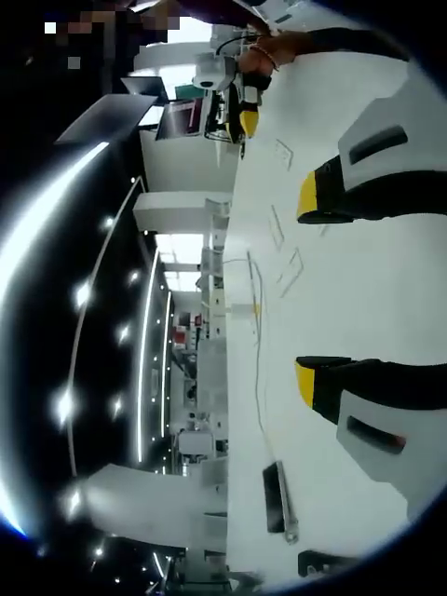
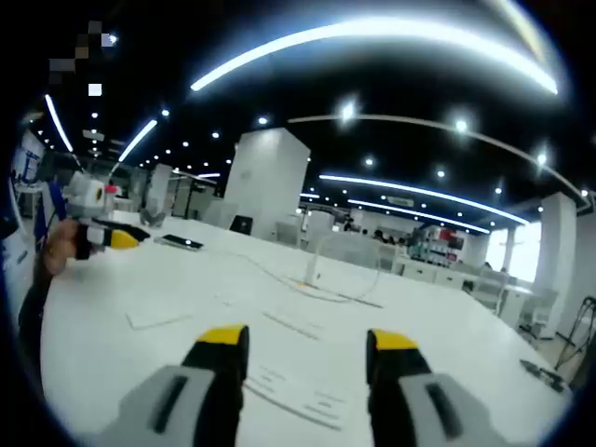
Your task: Locate the socket holder cover, grip the socket holder cover, clip it into the socket holder slot.
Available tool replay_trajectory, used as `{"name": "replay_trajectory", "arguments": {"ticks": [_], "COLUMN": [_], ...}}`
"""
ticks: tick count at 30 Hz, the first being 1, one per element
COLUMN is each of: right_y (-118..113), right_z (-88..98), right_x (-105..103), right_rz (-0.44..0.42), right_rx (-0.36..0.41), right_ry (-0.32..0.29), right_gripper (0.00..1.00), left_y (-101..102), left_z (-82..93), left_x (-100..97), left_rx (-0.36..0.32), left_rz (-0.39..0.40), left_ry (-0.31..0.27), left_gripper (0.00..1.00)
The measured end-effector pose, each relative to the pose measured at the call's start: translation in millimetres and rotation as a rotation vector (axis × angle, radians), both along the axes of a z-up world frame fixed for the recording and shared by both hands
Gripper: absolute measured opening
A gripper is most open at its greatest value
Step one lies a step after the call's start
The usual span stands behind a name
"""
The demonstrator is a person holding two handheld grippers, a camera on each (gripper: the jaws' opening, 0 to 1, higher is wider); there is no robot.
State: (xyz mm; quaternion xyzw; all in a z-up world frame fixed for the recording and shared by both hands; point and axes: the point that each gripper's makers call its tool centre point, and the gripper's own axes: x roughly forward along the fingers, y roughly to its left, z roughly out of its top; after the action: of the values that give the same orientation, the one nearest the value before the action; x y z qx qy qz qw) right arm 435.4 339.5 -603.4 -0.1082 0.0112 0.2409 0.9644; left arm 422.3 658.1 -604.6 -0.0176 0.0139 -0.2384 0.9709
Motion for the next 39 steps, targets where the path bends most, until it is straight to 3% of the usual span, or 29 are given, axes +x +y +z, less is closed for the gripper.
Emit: {"name": "replay_trajectory", "arguments": {"ticks": [32, 39], "right_y": [-4.1, -12.8], "right_z": [3.1, 2.7], "right_x": [1.2, 5.1], "right_rz": [-0.01, 0.007], "right_rx": [0.051, 0.203], "right_ry": [0.005, 0.05], "right_gripper": [0.5, 0.46], "left_y": [19.2, 23.0], "left_z": [-1.8, 0.3], "left_x": [4.5, 4.0], "left_rx": [-0.004, -0.041], "left_rz": [0.085, 0.097], "left_ry": [0.024, 0.023], "left_gripper": [0.63, 0.63]}}
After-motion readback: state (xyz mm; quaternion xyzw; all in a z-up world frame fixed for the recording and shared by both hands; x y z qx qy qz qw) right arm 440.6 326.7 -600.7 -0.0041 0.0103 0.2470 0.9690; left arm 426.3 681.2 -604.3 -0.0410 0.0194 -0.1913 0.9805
